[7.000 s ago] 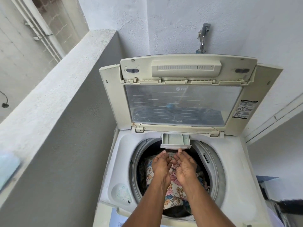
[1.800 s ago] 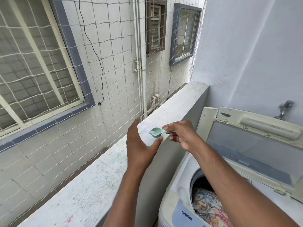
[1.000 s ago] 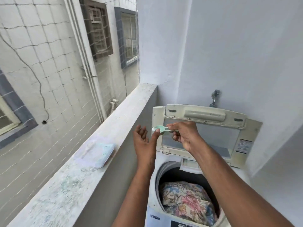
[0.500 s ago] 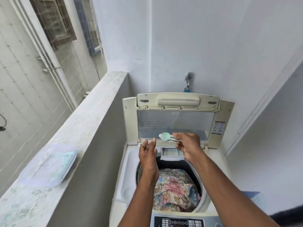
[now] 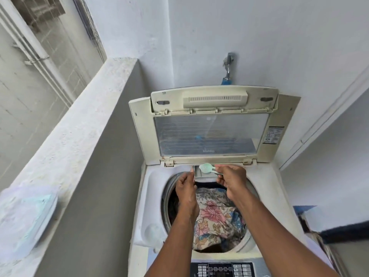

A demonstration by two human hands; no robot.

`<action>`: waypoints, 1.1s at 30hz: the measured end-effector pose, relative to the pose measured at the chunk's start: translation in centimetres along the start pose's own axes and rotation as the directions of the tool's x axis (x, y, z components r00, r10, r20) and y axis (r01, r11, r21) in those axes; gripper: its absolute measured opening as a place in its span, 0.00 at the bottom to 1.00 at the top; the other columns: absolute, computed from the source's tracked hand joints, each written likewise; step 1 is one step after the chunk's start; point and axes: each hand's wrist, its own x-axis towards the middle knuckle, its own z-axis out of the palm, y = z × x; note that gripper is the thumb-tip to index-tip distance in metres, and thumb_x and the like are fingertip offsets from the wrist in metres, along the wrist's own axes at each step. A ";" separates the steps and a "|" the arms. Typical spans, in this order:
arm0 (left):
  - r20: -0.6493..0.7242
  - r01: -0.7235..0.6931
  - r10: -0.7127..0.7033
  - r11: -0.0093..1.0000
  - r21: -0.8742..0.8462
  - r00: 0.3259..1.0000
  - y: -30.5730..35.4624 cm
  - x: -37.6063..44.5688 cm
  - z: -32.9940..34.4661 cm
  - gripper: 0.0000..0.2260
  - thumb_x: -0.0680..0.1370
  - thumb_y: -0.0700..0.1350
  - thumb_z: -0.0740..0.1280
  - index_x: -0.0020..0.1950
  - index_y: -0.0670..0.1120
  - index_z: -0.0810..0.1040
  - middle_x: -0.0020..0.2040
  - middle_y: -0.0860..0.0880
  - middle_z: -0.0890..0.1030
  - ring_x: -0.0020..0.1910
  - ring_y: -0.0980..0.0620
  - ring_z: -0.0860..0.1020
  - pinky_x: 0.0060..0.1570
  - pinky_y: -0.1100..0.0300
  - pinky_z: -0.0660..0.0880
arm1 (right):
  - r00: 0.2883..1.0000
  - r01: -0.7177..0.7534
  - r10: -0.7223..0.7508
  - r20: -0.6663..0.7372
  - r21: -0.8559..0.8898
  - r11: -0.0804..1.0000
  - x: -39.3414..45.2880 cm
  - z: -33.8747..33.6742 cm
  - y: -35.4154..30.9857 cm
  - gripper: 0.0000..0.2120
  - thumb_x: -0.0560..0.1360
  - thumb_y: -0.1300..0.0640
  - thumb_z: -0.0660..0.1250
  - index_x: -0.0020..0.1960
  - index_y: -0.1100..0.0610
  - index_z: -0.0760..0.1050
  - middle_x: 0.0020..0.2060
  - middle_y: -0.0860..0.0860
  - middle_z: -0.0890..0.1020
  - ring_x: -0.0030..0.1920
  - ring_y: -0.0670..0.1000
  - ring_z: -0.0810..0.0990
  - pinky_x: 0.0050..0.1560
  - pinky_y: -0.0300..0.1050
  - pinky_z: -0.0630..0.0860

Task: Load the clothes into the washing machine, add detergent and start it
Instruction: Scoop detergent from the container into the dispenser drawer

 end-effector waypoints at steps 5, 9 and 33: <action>-0.036 0.012 -0.009 0.997 0.074 0.999 -1.6 2.1 0.2 0.17 0.78 0.49 0.76 0.64 0.46 0.80 0.61 0.47 0.83 0.63 0.47 0.79 0.67 0.50 0.75 | 0.996 -0.017 0.014 -0.084 -0.029 0.999 2.5 -0.1 1.3 0.06 0.74 0.70 0.73 0.48 0.63 0.85 0.37 0.58 0.86 0.29 0.49 0.78 0.32 0.44 0.80; -0.027 0.026 -0.024 0.994 0.105 0.999 -2.5 3.0 0.4 0.23 0.79 0.47 0.75 0.72 0.44 0.75 0.66 0.47 0.80 0.65 0.48 0.77 0.72 0.50 0.72 | 0.993 -0.008 0.003 -0.118 -0.046 0.999 3.9 0.0 1.7 0.06 0.74 0.71 0.73 0.48 0.63 0.85 0.38 0.58 0.86 0.31 0.49 0.80 0.33 0.42 0.80; 0.062 -0.037 0.023 0.973 0.226 0.998 -2.6 1.7 -0.7 0.34 0.75 0.23 0.61 0.78 0.46 0.68 0.74 0.48 0.74 0.72 0.50 0.72 0.71 0.49 0.73 | 0.694 0.644 -0.627 0.355 -0.695 0.319 3.6 0.1 4.7 0.11 0.77 0.67 0.73 0.59 0.62 0.85 0.46 0.54 0.85 0.44 0.51 0.83 0.44 0.41 0.81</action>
